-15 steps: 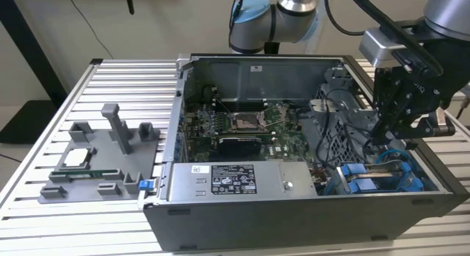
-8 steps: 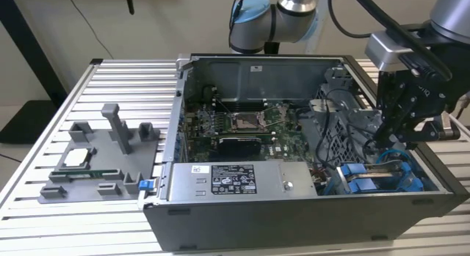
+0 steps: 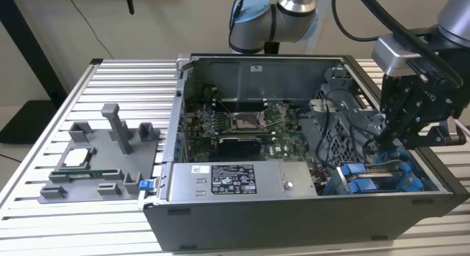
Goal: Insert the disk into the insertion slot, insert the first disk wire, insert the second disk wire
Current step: 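Insert the first disk wire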
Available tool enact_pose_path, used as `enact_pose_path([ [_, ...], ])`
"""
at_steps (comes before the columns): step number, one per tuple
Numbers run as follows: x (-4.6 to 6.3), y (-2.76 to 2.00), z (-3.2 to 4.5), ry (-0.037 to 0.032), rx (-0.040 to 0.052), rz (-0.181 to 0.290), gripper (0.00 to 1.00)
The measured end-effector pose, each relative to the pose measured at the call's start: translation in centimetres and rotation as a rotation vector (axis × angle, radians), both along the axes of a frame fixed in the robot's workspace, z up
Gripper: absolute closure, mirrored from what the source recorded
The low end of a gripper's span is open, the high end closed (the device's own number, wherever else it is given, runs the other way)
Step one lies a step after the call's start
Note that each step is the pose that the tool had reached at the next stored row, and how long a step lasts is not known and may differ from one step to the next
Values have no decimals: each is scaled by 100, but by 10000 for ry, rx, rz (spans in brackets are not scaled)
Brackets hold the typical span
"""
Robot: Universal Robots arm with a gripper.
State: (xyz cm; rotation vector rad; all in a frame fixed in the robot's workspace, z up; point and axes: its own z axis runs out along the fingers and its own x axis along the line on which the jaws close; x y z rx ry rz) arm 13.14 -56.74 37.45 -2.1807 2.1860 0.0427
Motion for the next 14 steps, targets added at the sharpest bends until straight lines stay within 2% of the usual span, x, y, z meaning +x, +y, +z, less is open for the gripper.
enact_pose_path([
  [5, 38, -34, -27, 47, 1, 0, 100],
  [9, 56, -59, -56, 59, 0, 0, 100],
  [14, 101, -64, -96, 73, -1, -1, 100],
])
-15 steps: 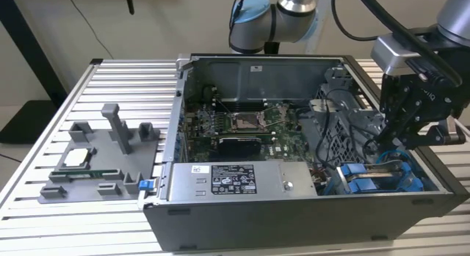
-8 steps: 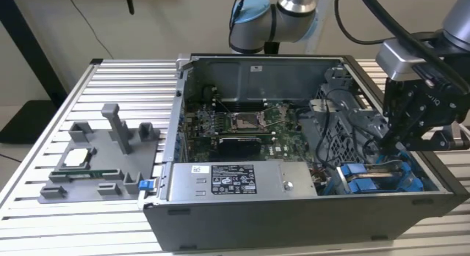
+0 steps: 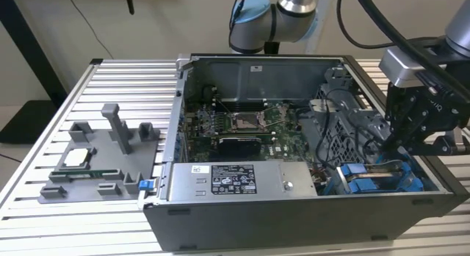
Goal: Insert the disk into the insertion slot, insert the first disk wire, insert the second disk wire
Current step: 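Insert the first disk wire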
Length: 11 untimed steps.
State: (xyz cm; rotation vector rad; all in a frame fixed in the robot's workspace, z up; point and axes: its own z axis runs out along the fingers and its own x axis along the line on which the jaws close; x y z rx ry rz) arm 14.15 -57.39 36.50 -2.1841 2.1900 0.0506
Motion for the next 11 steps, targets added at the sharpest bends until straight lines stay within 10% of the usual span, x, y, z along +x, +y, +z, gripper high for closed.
enact_pose_path([
  [11, 84, 0, -90, 33, 7, 0, 100],
])
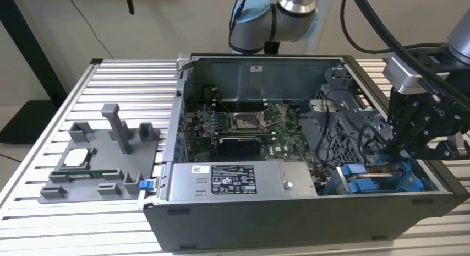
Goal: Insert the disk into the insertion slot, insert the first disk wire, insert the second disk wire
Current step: 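Insert the first disk wire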
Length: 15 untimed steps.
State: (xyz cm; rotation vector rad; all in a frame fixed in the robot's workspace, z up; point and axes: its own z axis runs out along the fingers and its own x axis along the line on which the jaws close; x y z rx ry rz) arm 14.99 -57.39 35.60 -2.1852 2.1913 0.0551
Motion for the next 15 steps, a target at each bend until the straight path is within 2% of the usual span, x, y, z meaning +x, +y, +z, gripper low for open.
enact_pose_path([
  [7, 2, 0, -67, 41, 1, -65, 100],
  [15, 27, 0, -110, 46, 0, -77, 100],
])
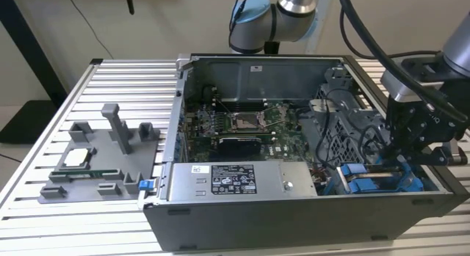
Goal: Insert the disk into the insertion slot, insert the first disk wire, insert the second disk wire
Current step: 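Insert the first disk wire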
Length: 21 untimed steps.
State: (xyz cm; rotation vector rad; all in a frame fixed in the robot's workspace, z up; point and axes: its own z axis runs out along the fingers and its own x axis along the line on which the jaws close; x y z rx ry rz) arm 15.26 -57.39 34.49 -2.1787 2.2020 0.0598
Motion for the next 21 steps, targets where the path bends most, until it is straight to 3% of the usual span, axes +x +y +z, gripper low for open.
enact_pose_path([
  [21, 9, 18, -48, 0, -1, -25, 100],
])
